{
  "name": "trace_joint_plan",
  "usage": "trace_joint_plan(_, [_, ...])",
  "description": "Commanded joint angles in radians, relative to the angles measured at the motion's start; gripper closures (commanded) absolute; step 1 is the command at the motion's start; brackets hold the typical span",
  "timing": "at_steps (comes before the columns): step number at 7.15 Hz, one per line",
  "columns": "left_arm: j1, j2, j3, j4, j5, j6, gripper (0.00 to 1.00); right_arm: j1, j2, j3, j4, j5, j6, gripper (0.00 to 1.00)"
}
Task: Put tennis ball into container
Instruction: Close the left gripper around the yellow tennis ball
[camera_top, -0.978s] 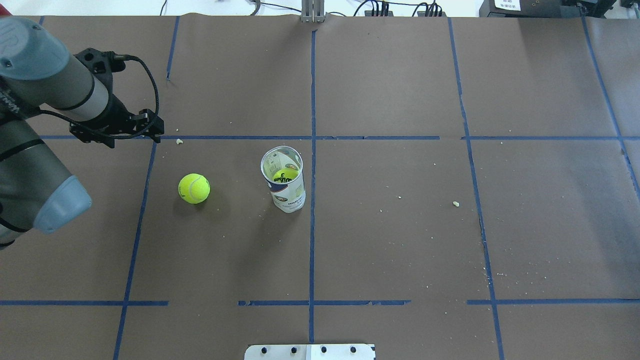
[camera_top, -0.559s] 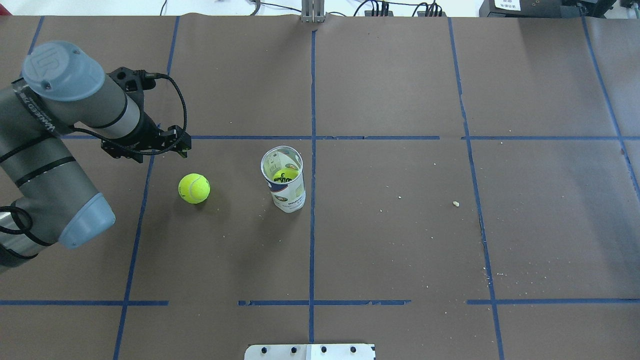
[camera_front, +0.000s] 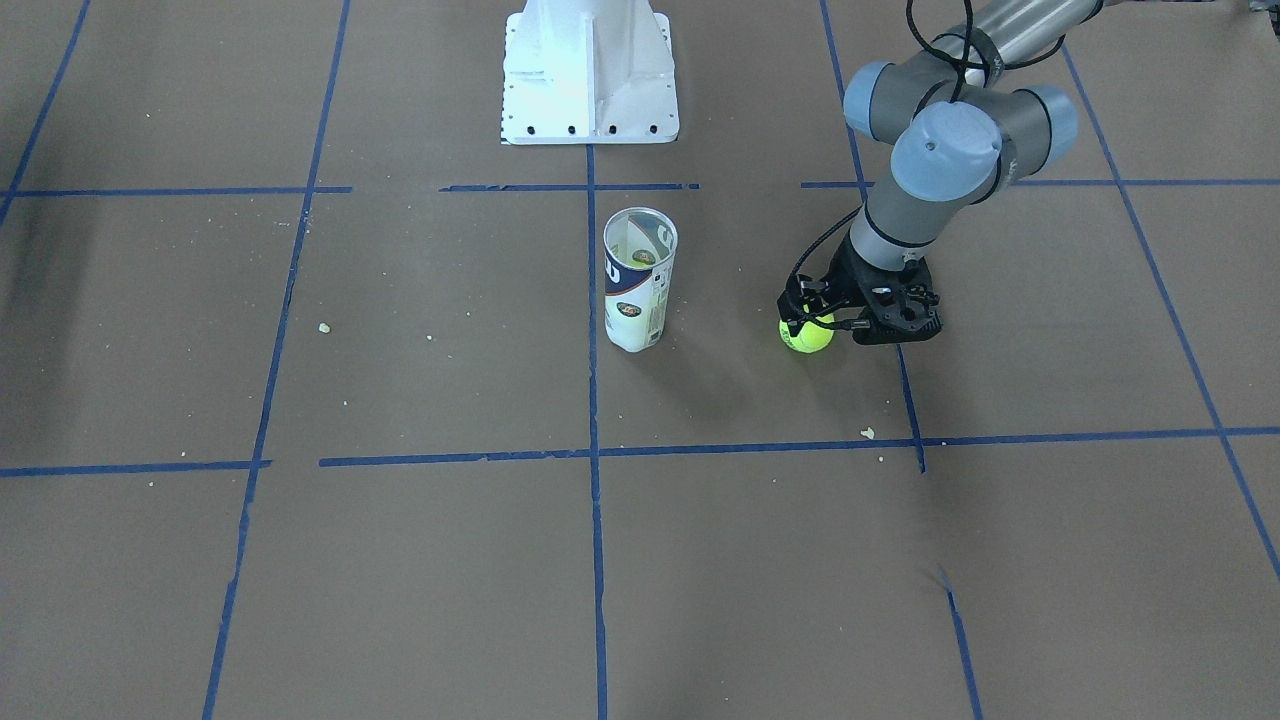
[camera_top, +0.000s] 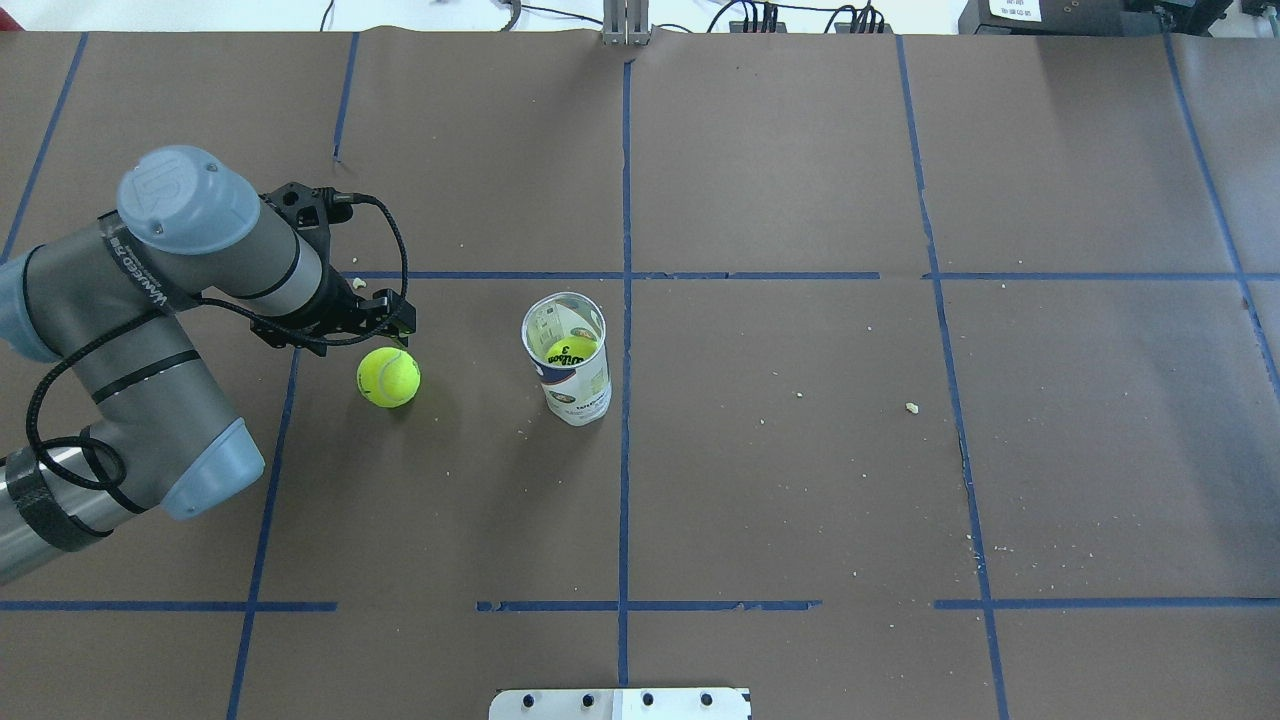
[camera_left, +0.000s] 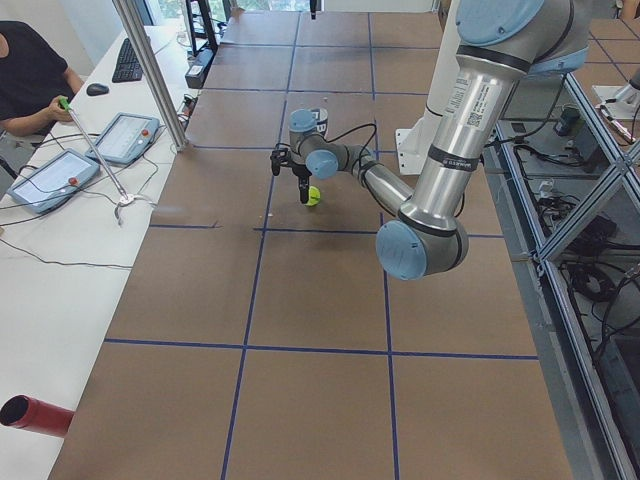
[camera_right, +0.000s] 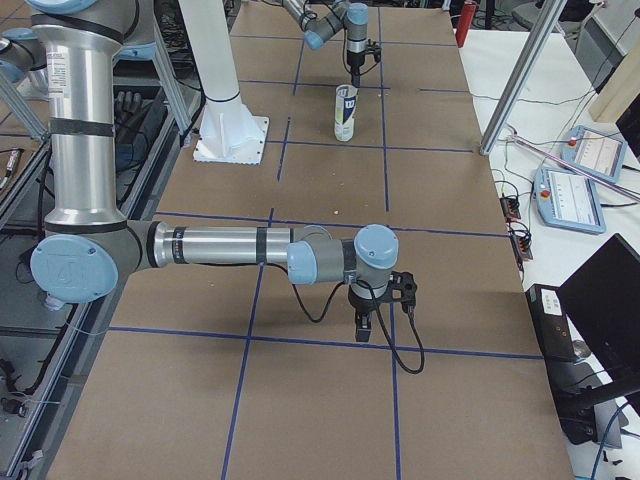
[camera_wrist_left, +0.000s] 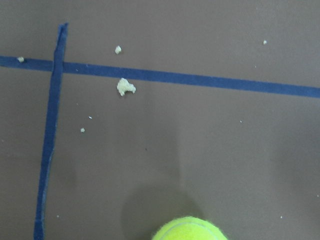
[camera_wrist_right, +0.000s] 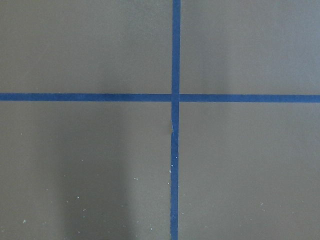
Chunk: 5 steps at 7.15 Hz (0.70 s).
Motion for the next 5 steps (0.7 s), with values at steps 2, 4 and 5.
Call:
trace_joint_plan(2, [0.023,0.001,0.009,-0.003,-0.001,-0.002,0.00,-0.001,0.000,0.000,0.000,0.000,0.000,0.00])
trace_joint_plan(4, [0.026,0.004,0.017,-0.003,-0.001,0.001,0.00,0.000,0.000,0.000,0.000,0.000,0.000,0.00])
trace_joint_plan(5, [0.026,0.002,0.029,-0.020,-0.001,0.001,0.00,0.000,0.000,0.000,0.000,0.000,0.000,0.00])
